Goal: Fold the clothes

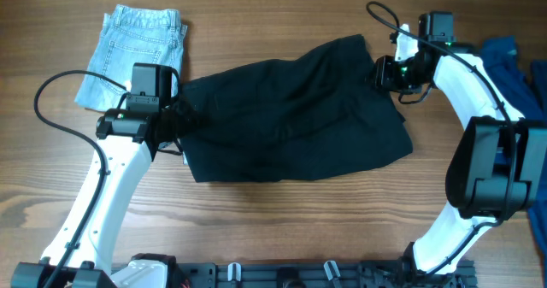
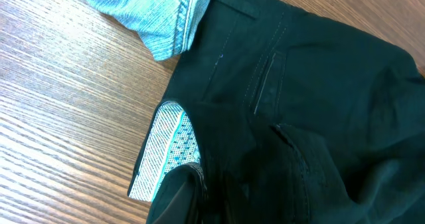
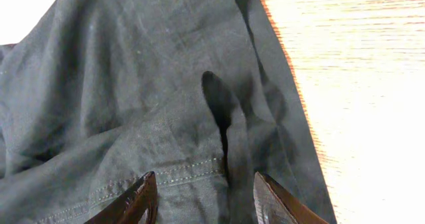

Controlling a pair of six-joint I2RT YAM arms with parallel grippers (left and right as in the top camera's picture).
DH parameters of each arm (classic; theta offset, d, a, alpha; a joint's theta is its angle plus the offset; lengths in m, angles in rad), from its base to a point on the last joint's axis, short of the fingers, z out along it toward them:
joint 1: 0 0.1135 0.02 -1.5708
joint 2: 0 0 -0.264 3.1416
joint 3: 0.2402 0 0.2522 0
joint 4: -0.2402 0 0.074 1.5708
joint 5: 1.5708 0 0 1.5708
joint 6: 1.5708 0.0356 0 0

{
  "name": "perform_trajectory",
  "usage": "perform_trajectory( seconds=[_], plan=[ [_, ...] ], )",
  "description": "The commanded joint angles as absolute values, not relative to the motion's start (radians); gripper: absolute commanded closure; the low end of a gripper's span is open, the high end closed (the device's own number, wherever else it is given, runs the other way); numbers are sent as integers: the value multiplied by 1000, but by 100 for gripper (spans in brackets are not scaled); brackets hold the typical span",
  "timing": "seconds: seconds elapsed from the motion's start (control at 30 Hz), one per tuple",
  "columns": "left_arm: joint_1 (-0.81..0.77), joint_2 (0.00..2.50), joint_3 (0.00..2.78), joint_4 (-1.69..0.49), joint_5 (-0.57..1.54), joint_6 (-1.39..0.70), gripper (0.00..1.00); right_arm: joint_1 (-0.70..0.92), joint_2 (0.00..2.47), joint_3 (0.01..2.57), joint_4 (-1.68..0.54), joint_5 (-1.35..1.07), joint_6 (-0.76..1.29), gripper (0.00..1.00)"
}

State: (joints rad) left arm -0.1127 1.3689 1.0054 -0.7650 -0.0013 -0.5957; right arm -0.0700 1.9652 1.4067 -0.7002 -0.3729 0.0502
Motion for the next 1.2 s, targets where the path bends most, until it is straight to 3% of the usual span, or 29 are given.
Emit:
perform_trajectory(
  seconds=[0.0,0.2,0.33,0.47,0.53,0.57,0.63,0.77,1.03,1.17],
  plan=[
    [-108,1367,1011,-755,3,-580,90,-78,1973,1399,-700,-462,8,54],
    [-108,1367,1011,-744,3,-580,90,-47,2046,1398,-738,-423,13,55],
    [-108,1367,1011,-748,3,-558,90,-45,2099,1398,-762,-470,32,73],
    [-108,1367,1011,-747,3,-557,89,-47,2077,1400,-725,-609,-1,74],
    [-108,1367,1011,-747,3,-557,89,-47,2071,1401,-708,-642,0,84],
    [-108,1367,1011,-748,3,-556,89,-47,2065,1402,-691,-661,0,95],
    [-108,1367,1011,-748,4,-556,89,-53,2040,1406,-679,-660,-1,96],
    [-107,1365,1012,-763,3,-525,96,-102,1930,1406,-714,-576,9,96],
    [-107,1356,1012,-774,36,-524,96,-167,1797,1405,-839,-517,52,94],
    [-107,1356,1012,-774,36,-524,96,-130,1878,1381,-785,-432,56,58]
  ],
)
